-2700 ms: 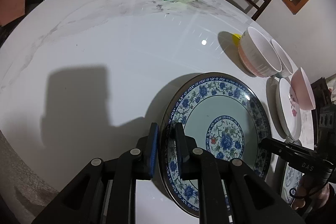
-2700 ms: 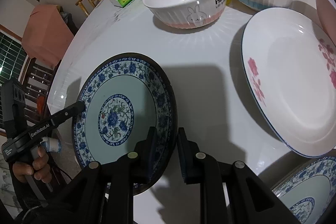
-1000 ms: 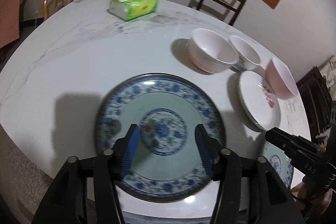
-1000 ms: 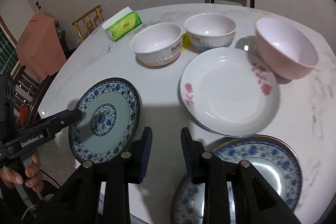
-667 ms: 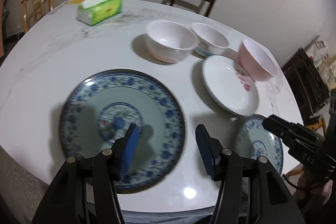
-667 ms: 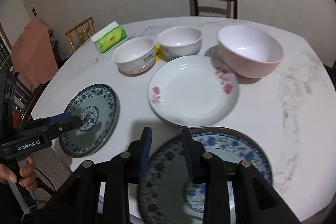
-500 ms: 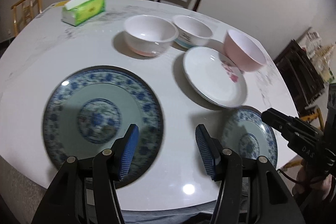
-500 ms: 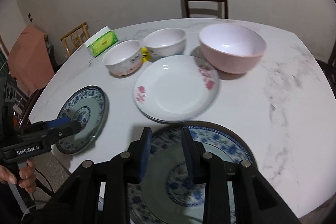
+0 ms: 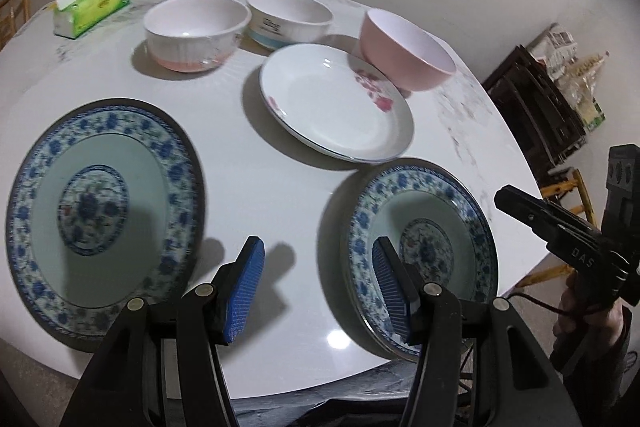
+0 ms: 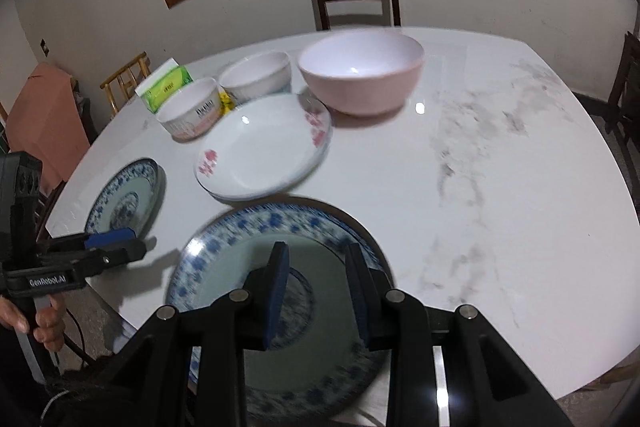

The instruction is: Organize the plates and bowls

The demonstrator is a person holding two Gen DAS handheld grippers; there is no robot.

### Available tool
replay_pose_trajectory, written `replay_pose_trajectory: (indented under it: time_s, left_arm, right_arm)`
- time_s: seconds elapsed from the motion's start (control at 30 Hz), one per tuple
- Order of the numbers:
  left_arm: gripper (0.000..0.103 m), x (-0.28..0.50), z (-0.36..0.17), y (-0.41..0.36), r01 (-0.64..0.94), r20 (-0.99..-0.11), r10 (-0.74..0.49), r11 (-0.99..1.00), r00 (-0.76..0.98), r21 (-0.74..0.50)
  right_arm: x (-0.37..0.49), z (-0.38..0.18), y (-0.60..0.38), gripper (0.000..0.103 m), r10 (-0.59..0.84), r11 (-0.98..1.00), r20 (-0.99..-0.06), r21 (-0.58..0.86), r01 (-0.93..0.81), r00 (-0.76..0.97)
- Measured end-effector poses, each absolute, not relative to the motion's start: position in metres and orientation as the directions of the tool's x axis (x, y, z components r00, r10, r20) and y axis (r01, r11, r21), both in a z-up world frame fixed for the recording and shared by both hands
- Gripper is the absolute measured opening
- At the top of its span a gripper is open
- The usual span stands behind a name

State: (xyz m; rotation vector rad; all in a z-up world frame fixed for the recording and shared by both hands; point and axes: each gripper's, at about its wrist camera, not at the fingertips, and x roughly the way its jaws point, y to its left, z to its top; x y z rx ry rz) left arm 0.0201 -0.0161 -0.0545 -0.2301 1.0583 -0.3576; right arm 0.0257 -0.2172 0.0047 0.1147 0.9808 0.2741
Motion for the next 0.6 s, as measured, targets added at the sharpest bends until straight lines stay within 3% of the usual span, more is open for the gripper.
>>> replay_pose_trajectory:
  time_s: [0.6]
  left_arm:
    - [0.051, 0.025, -0.081, -0.036, 0.195, -0.824, -0.455, 0.890, 0.338, -0.412]
  right_arm:
    - [0.024, -0.039, -0.267, 0.030, 0.356, 0.932, -0.832, 0.347, -0.101, 0.425]
